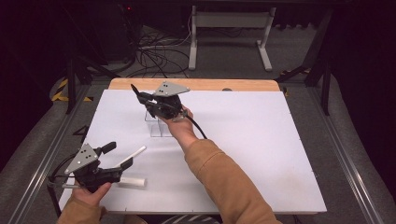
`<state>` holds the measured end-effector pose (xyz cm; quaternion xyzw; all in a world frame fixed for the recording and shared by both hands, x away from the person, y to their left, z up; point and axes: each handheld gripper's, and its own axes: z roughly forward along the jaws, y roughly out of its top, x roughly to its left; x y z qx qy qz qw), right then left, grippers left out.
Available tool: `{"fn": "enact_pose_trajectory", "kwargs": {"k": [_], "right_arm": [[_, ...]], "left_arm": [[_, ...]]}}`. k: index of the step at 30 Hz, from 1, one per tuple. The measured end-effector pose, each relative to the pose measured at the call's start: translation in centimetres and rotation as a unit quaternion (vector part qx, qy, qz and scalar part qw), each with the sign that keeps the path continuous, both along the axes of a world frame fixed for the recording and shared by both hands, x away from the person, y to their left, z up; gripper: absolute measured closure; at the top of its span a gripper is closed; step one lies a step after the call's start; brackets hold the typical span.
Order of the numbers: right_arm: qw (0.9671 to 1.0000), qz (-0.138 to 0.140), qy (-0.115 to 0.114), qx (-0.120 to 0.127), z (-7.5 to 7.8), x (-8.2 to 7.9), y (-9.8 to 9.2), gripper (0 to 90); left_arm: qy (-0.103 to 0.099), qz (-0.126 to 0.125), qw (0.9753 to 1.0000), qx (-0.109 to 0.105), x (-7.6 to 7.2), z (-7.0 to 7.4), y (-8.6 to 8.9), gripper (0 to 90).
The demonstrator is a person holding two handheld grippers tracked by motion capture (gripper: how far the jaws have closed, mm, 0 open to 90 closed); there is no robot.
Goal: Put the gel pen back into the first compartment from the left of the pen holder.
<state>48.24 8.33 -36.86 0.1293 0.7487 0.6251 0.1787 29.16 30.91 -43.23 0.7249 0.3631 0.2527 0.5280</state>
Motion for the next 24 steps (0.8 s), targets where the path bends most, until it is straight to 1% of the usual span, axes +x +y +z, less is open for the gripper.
{"fn": "enact_pose_trajectory", "kwargs": {"k": [3,5,10,13,17,24], "right_arm": [[1.0000,0.001,0.003,-0.002,-0.2,0.0,0.1,79.7],[1.0000,0.000,0.002,-0.009,-0.4,0.1,0.1,79.7],[0.9999,0.000,0.007,-0.011,-0.8,0.2,0.0,79.6],[0.9998,0.000,0.012,-0.014,-1.0,0.3,-0.1,79.5],[0.9997,0.002,0.018,-0.014,-1.4,0.4,-0.1,79.5],[0.9992,0.002,0.030,-0.027,-1.9,0.5,-0.3,79.4]], "left_arm": [[0.001,0.000,1.0000,0.003,0.0,0.0,0.1,15.9],[0.001,0.001,1.0000,0.003,0.0,0.0,0.1,15.9],[0.000,0.000,1.0000,0.003,0.0,0.0,0.0,15.9],[0.001,0.001,1.0000,-0.001,0.0,0.0,0.0,15.9],[0.001,0.000,1.0000,0.002,0.0,0.0,0.0,15.9],[0.000,0.001,1.0000,0.004,0.1,0.0,0.0,15.9]]}}
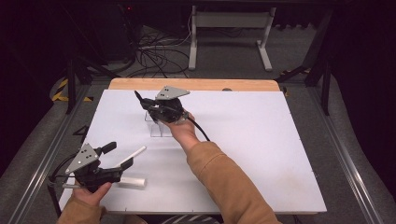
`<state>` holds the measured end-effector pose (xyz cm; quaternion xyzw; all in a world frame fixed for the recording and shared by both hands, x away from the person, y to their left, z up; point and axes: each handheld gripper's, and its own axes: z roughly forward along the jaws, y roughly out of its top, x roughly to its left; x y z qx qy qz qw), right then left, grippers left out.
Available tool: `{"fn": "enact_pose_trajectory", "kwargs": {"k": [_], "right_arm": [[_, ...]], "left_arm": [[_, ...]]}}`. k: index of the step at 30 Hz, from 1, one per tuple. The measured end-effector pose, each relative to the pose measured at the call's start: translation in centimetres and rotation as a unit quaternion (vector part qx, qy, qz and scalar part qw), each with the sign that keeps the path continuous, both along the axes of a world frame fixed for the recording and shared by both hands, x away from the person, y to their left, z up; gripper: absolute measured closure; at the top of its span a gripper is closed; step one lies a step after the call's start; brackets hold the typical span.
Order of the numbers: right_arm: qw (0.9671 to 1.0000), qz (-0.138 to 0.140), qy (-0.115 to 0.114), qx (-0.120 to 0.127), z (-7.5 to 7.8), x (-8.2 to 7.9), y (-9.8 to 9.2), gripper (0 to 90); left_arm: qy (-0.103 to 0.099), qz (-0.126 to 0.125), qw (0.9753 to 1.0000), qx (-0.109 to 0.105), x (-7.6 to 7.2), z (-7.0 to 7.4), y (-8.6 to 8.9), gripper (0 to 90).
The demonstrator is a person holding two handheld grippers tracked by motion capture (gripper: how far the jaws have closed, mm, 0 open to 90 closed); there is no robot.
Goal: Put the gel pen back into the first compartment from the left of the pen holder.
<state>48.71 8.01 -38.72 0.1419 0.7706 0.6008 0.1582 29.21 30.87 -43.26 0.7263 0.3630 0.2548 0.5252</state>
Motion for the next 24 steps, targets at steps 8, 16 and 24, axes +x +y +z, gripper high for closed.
{"fn": "enact_pose_trajectory", "kwargs": {"k": [8,16,24], "right_arm": [[0.9999,-0.005,-0.008,-0.014,-0.5,0.0,-0.6,77.0],[0.9993,-0.024,0.024,-0.013,0.5,-0.2,-2.4,43.7],[0.9995,-0.029,0.006,-0.005,2.5,-1.3,-4.8,34.4]], "left_arm": [[0.003,-0.001,1.0000,0.000,0.0,0.0,-0.1,15.9],[0.002,-0.001,1.0000,-0.002,0.0,0.1,-0.1,15.8],[0.002,-0.002,1.0000,-0.002,0.2,0.1,-0.3,15.8]]}}
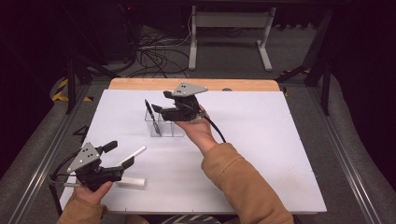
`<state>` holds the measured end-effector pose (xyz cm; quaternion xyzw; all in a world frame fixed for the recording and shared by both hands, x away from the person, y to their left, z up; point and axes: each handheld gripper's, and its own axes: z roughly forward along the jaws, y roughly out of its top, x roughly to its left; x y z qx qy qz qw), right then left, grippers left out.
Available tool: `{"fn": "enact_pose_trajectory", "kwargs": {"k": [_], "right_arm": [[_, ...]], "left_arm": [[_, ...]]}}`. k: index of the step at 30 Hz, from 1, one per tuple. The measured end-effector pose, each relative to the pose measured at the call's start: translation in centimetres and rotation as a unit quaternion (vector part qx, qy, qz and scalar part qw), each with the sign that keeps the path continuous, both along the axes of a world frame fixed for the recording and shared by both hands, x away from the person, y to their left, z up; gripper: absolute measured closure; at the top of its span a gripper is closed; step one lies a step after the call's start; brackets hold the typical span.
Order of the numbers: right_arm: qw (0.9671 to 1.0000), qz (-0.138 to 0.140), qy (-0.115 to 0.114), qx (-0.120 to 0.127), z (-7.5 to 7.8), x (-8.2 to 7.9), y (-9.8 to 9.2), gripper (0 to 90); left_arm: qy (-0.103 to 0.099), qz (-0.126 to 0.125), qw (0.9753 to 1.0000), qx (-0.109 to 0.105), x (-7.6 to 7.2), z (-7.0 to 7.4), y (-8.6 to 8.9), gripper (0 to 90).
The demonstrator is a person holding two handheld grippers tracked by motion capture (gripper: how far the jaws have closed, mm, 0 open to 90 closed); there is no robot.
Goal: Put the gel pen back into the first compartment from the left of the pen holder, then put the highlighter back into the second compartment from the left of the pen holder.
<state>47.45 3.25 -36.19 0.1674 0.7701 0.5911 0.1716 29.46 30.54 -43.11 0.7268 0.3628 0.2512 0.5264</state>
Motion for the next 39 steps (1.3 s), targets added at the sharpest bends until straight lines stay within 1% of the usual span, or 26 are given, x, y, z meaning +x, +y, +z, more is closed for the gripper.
{"fn": "enact_pose_trajectory", "kwargs": {"k": [2,4,9,13,14,16,18,21,22,23,25,28,31,33,36,39], "right_arm": [[1.0000,-0.002,-0.004,0.004,0.5,-0.3,-0.5,34.0],[1.0000,-0.001,-0.008,0.002,0.9,-0.6,-1.0,33.9],[0.9999,-0.006,-0.015,-0.001,1.4,-1.2,-1.9,33.7],[0.9998,-0.003,-0.018,-0.004,1.7,-1.7,-2.4,32.9],[0.9998,-0.003,-0.020,-0.005,1.7,-1.8,-2.6,32.5],[0.9996,-0.002,-0.026,-0.008,1.9,-2.2,-3.0,30.6],[0.9996,-0.002,-0.025,-0.011,2.1,-2.6,-3.6,27.4],[0.9992,-0.005,-0.039,-0.006,2.5,-3.3,-4.7,26.1],[0.9992,-0.007,-0.040,-0.007,2.6,-3.6,-5.0,25.2],[0.9989,-0.008,-0.045,-0.008,2.7,-3.7,-5.2,24.8],[0.9987,-0.009,-0.050,-0.009,2.9,-4.1,-5.7,24.0],[0.9986,-0.009,-0.052,-0.004,3.2,-4.5,-6.3,23.5],[0.9985,-0.010,-0.054,-0.004,3.4,-4.8,-6.8,22.9],[0.9985,-0.012,-0.053,-0.001,3.5,-5.0,-7.2,22.5],[0.9986,-0.014,-0.050,0.006,3.6,-5.2,-7.9,21.8],[0.9983,-0.018,-0.055,-0.002,3.6,-5.6,-8.6,20.4]], "left_arm": [[-0.001,0.000,1.0000,0.002,0.0,0.0,-0.1,15.8],[-0.001,0.000,1.0000,0.002,0.0,0.0,-0.1,15.8],[-0.001,0.001,1.0000,0.004,-0.1,0.1,-0.1,15.8],[-0.001,0.001,1.0000,0.006,-0.1,0.1,0.0,15.8],[0.001,0.001,1.0000,0.004,-0.1,0.1,0.0,15.8],[-0.003,0.003,1.0000,0.003,-0.2,0.1,0.1,15.8],[-0.004,0.003,1.0000,0.004,-0.2,0.2,0.1,15.8],[-0.003,0.003,1.0000,0.001,-0.1,0.1,0.1,15.9],[-0.001,0.002,1.0000,0.003,-0.2,0.1,0.0,15.8],[-0.001,0.003,1.0000,0.005,-0.2,0.1,0.0,15.8],[-0.004,0.003,1.0000,0.003,-0.2,0.2,0.0,15.8],[-0.004,0.003,1.0000,0.003,-0.2,0.3,-0.1,15.8],[-0.004,0.003,1.0000,0.002,-0.1,0.2,-0.1,15.8],[-0.002,0.003,1.0000,0.004,-0.2,0.2,-0.1,15.8],[-0.004,0.003,1.0000,0.003,-0.1,0.3,-0.1,15.8],[-0.005,0.002,1.0000,0.000,0.0,0.4,-0.1,15.8]]}}
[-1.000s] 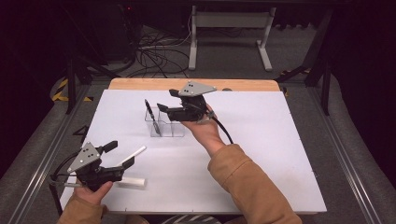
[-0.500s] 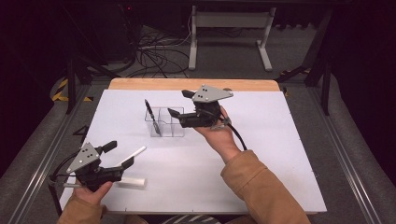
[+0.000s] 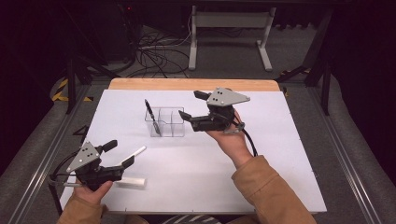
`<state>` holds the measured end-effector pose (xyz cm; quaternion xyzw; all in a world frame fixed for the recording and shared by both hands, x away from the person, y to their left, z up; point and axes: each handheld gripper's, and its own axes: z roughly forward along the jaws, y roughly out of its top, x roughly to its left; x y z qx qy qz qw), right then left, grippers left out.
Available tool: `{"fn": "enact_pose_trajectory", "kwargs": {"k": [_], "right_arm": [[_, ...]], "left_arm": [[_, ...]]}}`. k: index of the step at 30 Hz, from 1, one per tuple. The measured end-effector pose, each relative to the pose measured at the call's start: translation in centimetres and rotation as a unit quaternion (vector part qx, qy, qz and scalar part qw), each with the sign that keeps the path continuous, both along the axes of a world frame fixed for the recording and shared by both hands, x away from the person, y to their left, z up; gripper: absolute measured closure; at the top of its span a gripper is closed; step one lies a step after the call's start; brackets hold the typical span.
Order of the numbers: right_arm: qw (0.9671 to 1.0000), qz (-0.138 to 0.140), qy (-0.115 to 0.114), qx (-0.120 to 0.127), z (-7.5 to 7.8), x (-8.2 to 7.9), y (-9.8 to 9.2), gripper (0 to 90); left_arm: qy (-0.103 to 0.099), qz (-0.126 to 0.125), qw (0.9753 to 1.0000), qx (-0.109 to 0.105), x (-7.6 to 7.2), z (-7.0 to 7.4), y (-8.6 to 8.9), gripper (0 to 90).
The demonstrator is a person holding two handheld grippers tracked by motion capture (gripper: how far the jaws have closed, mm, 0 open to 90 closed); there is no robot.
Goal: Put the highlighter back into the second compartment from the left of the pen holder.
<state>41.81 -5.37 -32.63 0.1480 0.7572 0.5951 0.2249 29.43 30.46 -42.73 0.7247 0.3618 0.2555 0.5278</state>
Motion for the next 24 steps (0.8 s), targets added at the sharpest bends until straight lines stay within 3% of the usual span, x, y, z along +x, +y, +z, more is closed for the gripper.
{"fn": "enact_pose_trajectory", "kwargs": {"k": [6,14,24], "right_arm": [[0.9998,-0.010,0.009,-0.016,-1.0,-1.2,-2.2,14.2],[0.9989,-0.036,0.024,-0.015,-2.7,-2.0,-6.1,10.2],[0.9950,-0.072,0.061,-0.032,-5.2,-3.2,-10.0,4.6]], "left_arm": [[0.004,-0.001,1.0000,0.007,0.3,0.1,0.0,15.1],[0.008,0.002,0.9999,0.010,0.5,0.2,0.0,15.0],[0.014,0.000,0.9998,0.015,0.8,0.3,-0.1,12.1]]}}
